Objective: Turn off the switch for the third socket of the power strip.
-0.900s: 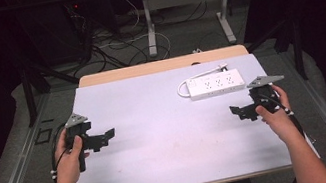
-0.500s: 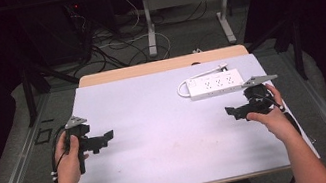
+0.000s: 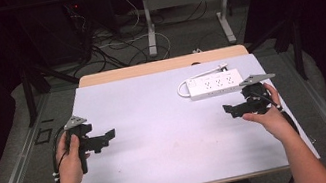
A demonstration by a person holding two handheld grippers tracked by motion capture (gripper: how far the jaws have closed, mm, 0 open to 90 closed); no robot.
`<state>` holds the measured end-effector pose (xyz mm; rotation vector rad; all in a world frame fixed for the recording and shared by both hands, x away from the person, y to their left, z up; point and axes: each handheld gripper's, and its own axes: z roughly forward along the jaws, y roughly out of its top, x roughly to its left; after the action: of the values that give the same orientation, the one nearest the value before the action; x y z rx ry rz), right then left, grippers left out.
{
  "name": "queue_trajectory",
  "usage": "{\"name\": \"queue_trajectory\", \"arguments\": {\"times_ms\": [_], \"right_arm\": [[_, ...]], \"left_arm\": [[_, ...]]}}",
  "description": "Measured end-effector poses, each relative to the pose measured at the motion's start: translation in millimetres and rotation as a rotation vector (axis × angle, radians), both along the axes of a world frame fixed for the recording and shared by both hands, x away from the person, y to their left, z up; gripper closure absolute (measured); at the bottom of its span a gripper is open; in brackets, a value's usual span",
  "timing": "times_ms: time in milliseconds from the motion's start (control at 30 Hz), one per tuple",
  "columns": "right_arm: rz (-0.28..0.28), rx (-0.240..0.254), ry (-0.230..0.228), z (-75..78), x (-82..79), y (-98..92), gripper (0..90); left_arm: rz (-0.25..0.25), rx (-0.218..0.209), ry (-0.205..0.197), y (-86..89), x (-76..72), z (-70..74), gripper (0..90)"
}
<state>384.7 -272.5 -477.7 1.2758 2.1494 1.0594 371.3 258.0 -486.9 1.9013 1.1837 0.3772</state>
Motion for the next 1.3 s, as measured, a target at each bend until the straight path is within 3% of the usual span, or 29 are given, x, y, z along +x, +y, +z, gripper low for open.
{"name": "queue_trajectory", "arguments": {"times_ms": [200, 367, 567, 633, 667, 767, 800, 1100, 1300], "right_arm": [[-0.001, -0.05, 0.006, -3.2, 1.9, 8.1, 0.0], [0.005, -0.048, 0.01, -0.6, 4.9, 13.8, 0.3], [0.004, -0.068, 0.014, 3.6, 9.1, 20.1, 2.5], [-0.003, -0.068, 0.015, 5.1, 10.7, 21.0, 4.0], [-0.005, -0.068, 0.02, 6.0, 11.6, 21.0, 4.7], [-0.006, -0.07, 0.03, 9.3, 15.2, 20.1, 5.2], [-0.008, -0.07, 0.032, 10.4, 16.7, 19.4, 5.2], [-0.065, -0.072, 0.056, 20.9, 31.6, 10.4, 5.3], [-0.101, -0.096, 0.073, 25.6, 44.1, 3.4, 5.5]], "left_arm": [[0.027, -0.002, -0.002, 0.9, -1.1, 1.4, 0.4], [0.068, 0.006, -0.024, 1.8, 0.4, 0.2, 0.4], [0.077, 0.048, -0.011, 2.5, 0.6, -1.0, 0.4], [0.097, 0.047, -0.025, 1.4, 0.7, -2.6, 0.4], [0.085, 0.052, -0.002, 2.9, 0.2, -1.4, 0.4], [0.109, 0.05, -0.021, 2.9, 0.5, -2.6, 0.4], [0.104, 0.058, -0.001, 4.2, 0.1, -0.9, 0.4], [0.15, 0.078, -0.011, 4.9, -0.5, -2.8, 0.3], [0.157, 0.109, 0.01, 5.1, -1.0, -3.3, 0.3]]}}
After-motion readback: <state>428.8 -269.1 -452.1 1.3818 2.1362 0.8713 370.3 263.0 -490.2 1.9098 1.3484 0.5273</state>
